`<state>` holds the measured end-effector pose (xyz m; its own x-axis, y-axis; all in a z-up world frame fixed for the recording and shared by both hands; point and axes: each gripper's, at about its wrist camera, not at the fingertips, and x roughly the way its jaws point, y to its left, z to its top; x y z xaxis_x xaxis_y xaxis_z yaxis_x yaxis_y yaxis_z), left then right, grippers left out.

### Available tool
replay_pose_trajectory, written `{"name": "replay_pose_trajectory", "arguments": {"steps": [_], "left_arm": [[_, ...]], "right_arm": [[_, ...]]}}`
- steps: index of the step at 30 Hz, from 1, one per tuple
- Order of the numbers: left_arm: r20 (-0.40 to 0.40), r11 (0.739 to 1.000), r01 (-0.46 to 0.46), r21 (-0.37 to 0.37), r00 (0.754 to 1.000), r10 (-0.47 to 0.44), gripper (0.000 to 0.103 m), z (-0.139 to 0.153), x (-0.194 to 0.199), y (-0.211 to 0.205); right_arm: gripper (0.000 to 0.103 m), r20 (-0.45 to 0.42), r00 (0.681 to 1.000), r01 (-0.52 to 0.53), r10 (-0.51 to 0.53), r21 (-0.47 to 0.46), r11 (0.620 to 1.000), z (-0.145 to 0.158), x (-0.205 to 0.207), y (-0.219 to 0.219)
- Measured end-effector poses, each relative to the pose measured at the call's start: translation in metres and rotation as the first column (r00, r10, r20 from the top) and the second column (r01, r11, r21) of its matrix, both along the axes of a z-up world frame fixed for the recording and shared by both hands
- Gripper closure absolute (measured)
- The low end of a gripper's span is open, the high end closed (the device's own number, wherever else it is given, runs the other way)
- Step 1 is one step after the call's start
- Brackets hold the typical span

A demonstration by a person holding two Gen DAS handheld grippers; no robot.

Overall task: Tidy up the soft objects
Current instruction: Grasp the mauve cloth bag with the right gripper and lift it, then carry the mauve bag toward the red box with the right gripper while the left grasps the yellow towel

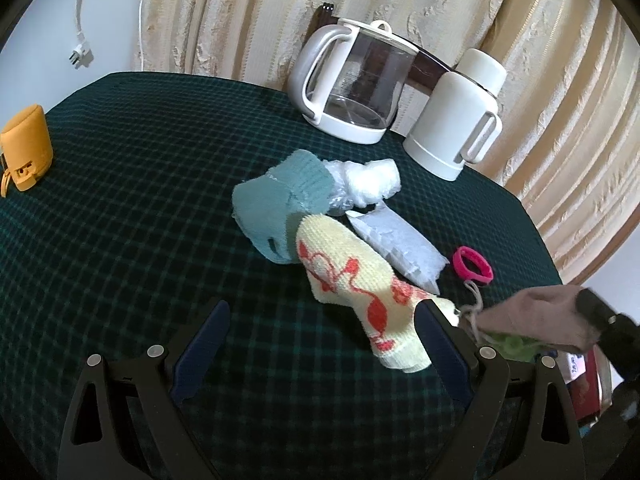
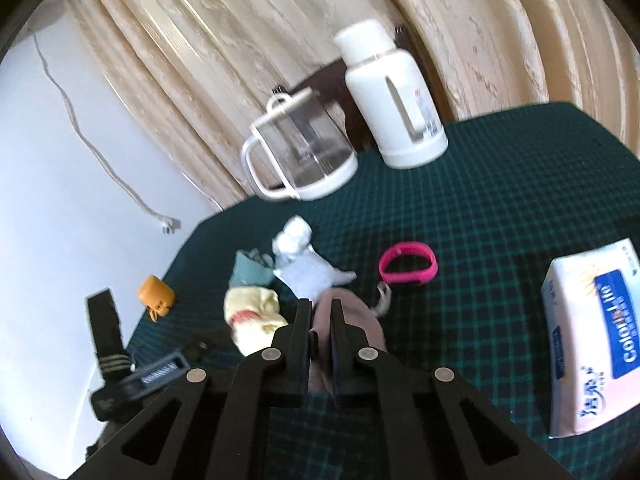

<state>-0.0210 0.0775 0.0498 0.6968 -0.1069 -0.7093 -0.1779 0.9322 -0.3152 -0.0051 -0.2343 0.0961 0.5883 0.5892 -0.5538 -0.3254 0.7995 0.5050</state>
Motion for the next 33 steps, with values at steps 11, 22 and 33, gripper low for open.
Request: {"name": "replay_pose_trajectory", "arguments": {"steps": [11, 22, 33], "left_arm": [[-0.012, 1.0, -0.006, -0.013, 1.0, 0.006, 0.009, 0.001, 0.004, -0.006], [-0.019, 1.0, -0.012, -0.017, 1.0, 0.012, 0.009, -0.004, 0.009, -0.008], [-0.017, 1.0, -0.013, -0.022, 1.0, 0.013, 0.009, -0.003, 0.009, -0.007]], "right_arm": [[0.095, 0.13, 0.991, 0.035, -0.037, 0.015, 0.999, 0.037, -0.024, -0.019], [0.041, -0.003, 1.0, 0.027, -0.028, -0.135, 0.991, -0.032, -0.015, -0.007], [0.053, -0.051, 0.998, 0.026, -0.046, -0.345, 0.938, -0.076, 0.005, 0.011]]}}
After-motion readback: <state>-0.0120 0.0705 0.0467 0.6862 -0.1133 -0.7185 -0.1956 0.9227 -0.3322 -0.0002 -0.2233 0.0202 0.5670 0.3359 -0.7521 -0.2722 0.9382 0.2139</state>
